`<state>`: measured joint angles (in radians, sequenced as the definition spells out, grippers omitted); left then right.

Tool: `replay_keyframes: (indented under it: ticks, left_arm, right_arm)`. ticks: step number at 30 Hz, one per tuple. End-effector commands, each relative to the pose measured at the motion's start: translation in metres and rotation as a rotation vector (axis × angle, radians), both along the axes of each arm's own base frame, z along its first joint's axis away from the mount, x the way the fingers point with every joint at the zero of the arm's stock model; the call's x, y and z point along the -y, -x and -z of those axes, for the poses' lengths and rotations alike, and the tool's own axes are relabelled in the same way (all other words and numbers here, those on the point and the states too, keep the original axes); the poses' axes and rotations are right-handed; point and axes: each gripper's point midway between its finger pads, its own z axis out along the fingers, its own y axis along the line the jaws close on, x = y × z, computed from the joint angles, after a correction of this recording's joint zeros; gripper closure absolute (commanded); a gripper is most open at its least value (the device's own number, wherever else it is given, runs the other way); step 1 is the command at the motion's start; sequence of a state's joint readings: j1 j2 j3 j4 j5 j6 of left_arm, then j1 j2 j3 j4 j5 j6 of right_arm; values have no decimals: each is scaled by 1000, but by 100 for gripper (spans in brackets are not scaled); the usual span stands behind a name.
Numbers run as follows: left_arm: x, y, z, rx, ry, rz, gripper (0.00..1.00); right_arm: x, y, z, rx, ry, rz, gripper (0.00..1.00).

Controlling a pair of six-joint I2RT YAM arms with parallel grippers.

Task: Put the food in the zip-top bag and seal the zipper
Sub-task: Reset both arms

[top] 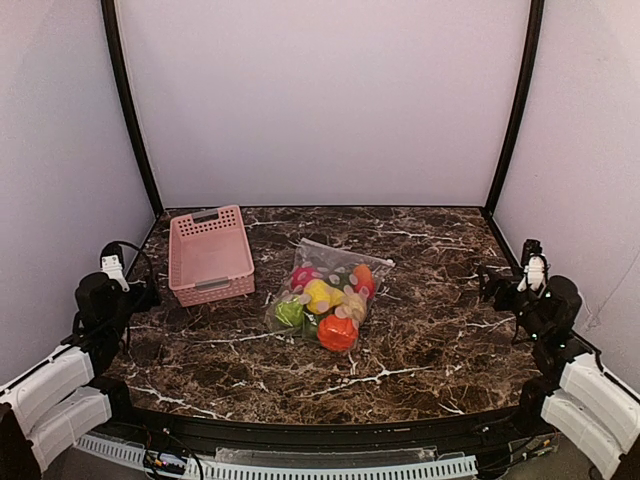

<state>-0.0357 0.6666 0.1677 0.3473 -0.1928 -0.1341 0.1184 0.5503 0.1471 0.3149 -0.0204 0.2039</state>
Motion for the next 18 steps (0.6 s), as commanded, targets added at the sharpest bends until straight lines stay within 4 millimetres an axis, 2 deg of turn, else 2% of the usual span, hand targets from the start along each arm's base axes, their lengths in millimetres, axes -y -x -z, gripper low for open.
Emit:
replay_keyframes:
  ticks: [1,5,18]
  left_arm:
    - [-2,-2,-3,63,-60,2,1]
    - [-6,0,6,57,-51,-25,1]
    - [-10,2,8,49,-57,-45,1]
  right_arm:
    - [15,4,-22,161,55,76,1]
    - [20,8,-23,191,77,104,1]
    - [26,15,-23,215,86,134,1]
